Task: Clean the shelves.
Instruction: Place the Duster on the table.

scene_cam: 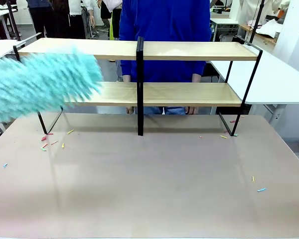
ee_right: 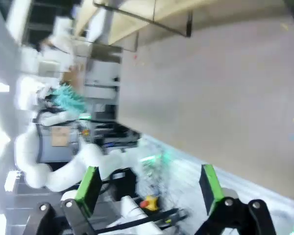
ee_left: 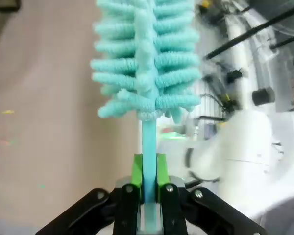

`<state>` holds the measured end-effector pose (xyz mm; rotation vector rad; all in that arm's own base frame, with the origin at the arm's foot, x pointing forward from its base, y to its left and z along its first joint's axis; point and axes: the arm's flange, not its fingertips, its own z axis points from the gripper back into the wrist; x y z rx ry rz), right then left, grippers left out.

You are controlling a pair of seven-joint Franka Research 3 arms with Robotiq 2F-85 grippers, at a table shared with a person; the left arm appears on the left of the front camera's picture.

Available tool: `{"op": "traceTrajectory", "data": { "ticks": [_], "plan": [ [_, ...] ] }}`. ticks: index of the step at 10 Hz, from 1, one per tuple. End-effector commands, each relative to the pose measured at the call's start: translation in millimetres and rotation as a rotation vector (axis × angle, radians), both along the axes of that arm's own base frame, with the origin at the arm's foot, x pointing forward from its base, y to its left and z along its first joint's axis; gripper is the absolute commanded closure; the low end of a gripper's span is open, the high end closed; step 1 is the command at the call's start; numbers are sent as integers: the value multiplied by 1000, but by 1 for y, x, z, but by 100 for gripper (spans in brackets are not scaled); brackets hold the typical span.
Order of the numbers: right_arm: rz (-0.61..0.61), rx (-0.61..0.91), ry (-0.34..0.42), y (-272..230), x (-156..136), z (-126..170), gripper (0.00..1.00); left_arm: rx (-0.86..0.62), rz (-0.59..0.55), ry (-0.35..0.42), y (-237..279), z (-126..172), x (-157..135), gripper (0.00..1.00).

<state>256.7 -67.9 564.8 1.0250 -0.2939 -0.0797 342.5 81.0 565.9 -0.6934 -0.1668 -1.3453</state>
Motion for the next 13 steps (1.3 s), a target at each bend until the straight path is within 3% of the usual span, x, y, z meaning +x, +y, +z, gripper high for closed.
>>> {"op": "traceTrajectory", "data": {
  "ticks": [1,2,3,4,5,6,7,9,10,11,13],
  "plan": [
    [-26,166,187,22,-7,-107,0,44,45,-279,-29,-45,6,87],
    [-10,232,264,30,0,-140,0,138,113,-415,-40,-67,10,87],
    [-13,314,349,41,7,-175,0,170,102,-445,-49,-84,10,87],
    [-28,378,356,53,11,-202,0,247,67,-498,-54,-98,7,87],
    [-85,310,416,67,15,-222,0,269,70,-503,-59,-109,4,87],
    [-20,331,359,-25,62,-126,0,329,108,-415,-55,-95,-1,87],
    [-20,331,359,-25,62,-126,0,237,74,-480,-55,-98,16,87],
    [-20,331,359,-25,62,-126,0,273,79,-472,-58,-108,7,87],
    [-20,331,359,-25,62,-126,0,368,138,-600,-65,-128,14,87],
    [-20,331,359,-25,62,-126,0,399,90,-612,-72,-149,20,87],
    [-20,331,359,-25,62,-126,0,395,109,-600,-72,-147,23,87]
  ]
}}
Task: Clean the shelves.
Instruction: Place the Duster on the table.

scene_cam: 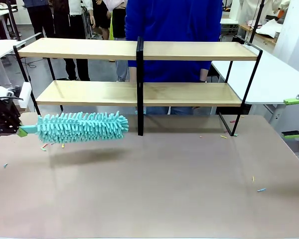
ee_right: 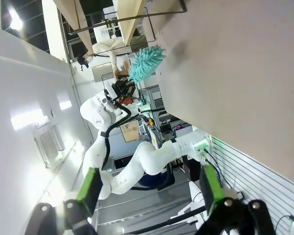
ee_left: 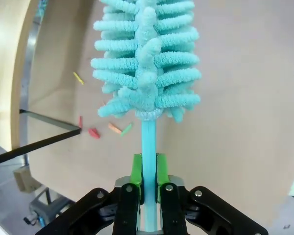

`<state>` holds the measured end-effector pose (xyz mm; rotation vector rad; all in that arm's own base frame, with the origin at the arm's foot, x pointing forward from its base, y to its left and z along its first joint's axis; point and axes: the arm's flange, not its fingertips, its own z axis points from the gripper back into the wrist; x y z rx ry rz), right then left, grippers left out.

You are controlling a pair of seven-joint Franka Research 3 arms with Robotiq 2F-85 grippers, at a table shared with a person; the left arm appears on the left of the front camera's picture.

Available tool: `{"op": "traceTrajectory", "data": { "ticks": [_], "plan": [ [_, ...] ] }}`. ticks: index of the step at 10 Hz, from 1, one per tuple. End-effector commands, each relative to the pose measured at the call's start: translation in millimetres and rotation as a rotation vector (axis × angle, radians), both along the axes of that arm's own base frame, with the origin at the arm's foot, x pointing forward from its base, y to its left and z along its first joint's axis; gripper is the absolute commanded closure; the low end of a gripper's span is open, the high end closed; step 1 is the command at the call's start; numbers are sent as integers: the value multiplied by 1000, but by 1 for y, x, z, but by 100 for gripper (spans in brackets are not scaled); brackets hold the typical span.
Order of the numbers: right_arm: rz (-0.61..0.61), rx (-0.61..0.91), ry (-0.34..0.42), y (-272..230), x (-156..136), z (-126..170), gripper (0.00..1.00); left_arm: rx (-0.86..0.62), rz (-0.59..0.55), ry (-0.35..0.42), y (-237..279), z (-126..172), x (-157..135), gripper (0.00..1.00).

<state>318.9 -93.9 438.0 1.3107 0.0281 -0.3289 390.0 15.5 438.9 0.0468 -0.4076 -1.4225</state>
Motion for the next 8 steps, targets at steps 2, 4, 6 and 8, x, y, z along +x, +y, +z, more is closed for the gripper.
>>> {"op": "traceTrajectory", "data": {
  "ticks": [2,4,6,8],
  "plan": [
    [2,3,12,1,0,0,0,41,9,49,-3,-17,-19,30],
    [2,3,12,1,0,0,0,55,-60,79,12,-7,-21,26],
    [2,3,12,1,0,0,0,-64,-48,190,37,18,-18,0],
    [0,-3,7,0,0,-2,0,-238,115,558,52,40,-13,0]
  ]
}}
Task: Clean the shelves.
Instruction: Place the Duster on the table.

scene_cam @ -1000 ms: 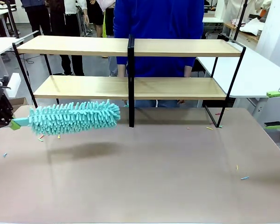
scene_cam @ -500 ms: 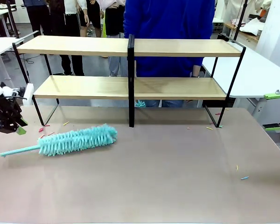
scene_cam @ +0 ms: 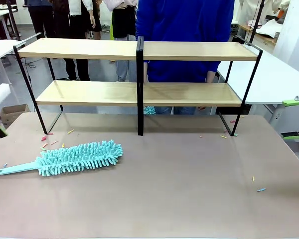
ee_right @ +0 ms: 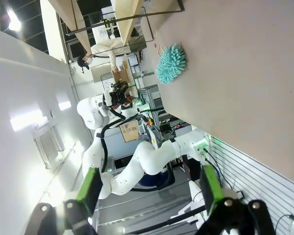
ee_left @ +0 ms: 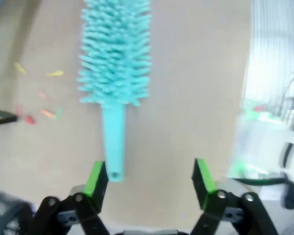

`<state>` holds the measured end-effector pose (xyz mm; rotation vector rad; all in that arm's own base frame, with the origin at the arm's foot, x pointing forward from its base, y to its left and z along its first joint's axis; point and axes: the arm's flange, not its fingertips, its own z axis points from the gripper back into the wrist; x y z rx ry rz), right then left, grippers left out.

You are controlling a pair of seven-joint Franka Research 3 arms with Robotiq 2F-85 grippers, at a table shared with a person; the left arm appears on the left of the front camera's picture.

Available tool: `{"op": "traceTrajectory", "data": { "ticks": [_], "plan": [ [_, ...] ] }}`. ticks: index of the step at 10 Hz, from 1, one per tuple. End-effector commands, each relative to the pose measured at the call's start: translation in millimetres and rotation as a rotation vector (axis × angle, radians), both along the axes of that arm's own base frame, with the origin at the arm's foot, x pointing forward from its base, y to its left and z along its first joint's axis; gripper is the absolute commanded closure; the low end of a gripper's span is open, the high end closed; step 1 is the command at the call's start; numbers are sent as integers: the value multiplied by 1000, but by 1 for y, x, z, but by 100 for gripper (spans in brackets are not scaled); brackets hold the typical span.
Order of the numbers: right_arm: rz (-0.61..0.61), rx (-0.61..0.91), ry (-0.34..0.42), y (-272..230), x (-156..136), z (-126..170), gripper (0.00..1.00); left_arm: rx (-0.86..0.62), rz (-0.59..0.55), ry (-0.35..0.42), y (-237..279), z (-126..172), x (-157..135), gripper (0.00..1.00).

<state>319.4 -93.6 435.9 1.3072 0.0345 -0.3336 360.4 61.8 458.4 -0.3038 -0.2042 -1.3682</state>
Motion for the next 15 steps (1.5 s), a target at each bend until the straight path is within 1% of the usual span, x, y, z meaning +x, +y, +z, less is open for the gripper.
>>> {"op": "traceTrajectory", "data": {
  "ticks": [1,2,3,4,5,6,7,8,9,10,11,15],
  "plan": [
    [8,-20,-68,9,-5,31,0,-129,405,377,5,33,27,0],
    [23,-22,-93,21,-10,59,0,-364,648,533,4,40,33,0],
    [62,-9,-155,35,-17,79,0,-611,822,602,11,48,45,0],
    [93,5,-184,47,-20,89,0,-804,811,707,14,53,50,0],
    [110,16,-206,55,-21,94,0,-968,874,749,15,54,55,0],
    [121,17,-222,60,-22,97,0,-1137,935,754,17,54,57,0],
    [129,19,-233,61,-22,99,0,-1359,965,768,31,57,56,0],
    [124,-12,-225,56,-26,100,0,-1500,1002,803,57,62,57,0],
    [124,-12,-225,56,-26,100,0,-1667,1059,784,92,67,52,0],
    [124,-12,-225,56,-26,100,0,-1806,1049,713,124,71,39,0],
    [124,-12,-225,56,-26,100,0,-866,763,844,71,58,56,0],
    [124,-12,-225,56,-26,100,0,-866,763,844,71,58,56,0]
  ]
}}
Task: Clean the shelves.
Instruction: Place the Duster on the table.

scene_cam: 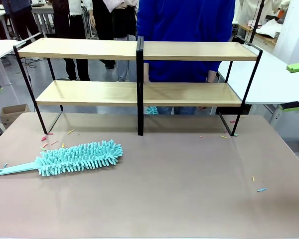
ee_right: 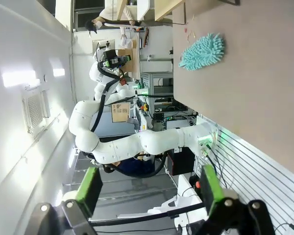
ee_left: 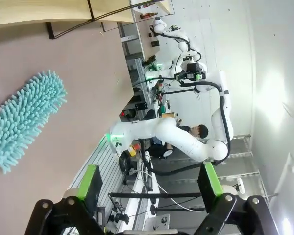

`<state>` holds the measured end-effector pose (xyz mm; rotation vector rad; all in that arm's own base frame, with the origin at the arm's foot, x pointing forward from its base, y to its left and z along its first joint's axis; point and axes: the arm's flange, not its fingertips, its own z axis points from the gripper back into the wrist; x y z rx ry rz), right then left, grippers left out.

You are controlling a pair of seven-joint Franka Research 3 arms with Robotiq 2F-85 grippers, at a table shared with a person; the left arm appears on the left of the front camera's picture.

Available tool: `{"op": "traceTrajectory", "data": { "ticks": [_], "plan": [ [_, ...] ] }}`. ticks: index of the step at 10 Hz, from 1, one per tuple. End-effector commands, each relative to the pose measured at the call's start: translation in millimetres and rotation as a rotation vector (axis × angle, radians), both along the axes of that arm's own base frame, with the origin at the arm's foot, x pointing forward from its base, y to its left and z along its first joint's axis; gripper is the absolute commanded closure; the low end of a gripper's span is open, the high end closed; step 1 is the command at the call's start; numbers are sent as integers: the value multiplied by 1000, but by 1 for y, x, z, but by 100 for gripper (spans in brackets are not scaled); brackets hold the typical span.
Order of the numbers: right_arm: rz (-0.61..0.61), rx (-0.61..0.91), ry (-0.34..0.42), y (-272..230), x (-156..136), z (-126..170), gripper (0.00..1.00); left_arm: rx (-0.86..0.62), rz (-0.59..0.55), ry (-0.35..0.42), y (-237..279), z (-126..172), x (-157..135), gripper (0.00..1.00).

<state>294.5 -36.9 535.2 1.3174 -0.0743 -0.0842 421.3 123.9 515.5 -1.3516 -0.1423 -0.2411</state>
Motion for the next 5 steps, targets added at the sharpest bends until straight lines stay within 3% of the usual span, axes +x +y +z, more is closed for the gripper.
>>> {"op": "traceTrajectory", "data": {
  "ticks": [1,5],
  "plan": [
    [2,-1,-4,-1,-1,1,0,12,3,-24,9,1,-5,0],
    [2,-1,-4,-1,-1,1,0,12,3,-24,9,1,-5,0]
  ]
}}
